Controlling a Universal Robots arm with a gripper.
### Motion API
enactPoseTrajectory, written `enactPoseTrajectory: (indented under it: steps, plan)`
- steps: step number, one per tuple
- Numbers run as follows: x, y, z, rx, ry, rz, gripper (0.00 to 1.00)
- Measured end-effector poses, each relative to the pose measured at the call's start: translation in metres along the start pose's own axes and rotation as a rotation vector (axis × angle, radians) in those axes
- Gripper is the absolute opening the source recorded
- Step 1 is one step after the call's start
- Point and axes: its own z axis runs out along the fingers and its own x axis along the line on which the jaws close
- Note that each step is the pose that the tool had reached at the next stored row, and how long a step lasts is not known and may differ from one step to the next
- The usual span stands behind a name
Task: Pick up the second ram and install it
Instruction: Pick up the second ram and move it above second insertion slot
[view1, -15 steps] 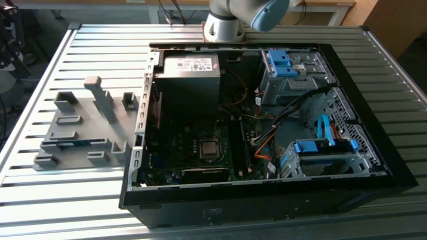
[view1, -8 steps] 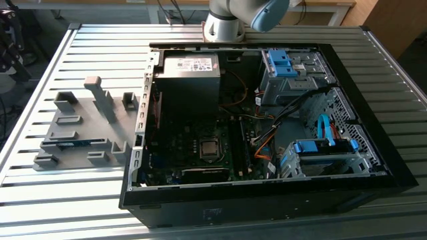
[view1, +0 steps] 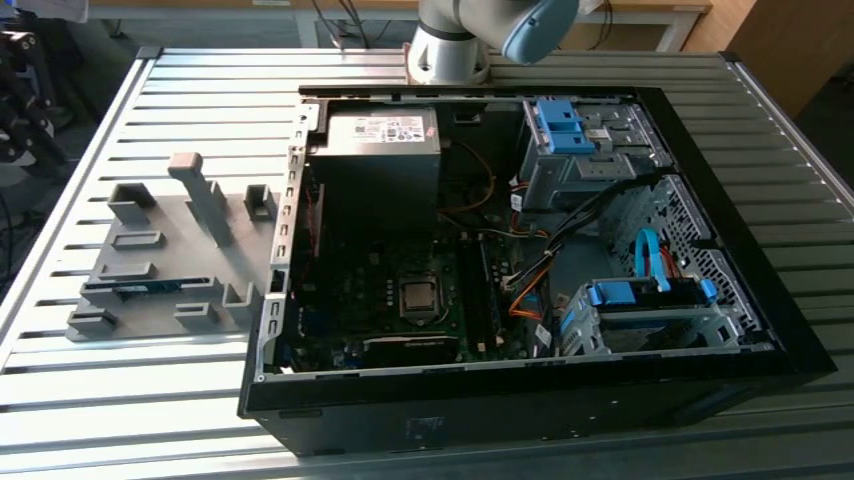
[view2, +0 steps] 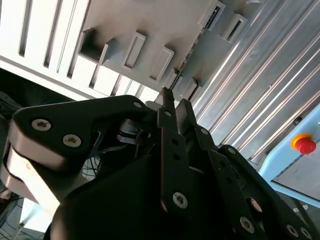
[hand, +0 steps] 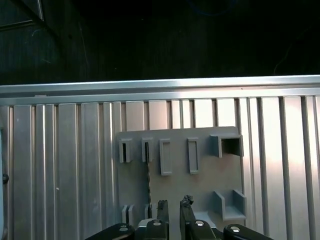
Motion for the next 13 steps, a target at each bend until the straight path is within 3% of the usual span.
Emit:
enactPoseTrajectory:
  steps: [5, 6, 7, 8, 9, 13]
  plan:
    - [0.0026, 0.0006, 0.0084, -0.0002, 0.0002, -0.005, 0.25]
    - [0.0059, 0.0005, 0.0226, -0.0003, 0.0004, -0.012, 0.25]
    - [0.0065, 0.0004, 0.0241, -0.0004, 0.0005, -0.019, 0.6]
    - [0.0073, 0.0003, 0.0255, -0.0004, 0.0005, -0.024, 0.6]
    - [0.008, 0.0003, 0.0267, -0.0005, 0.0006, -0.027, 0.66]
    - [0.0083, 0.0003, 0.0282, -0.0007, 0.0003, -0.026, 0.66]
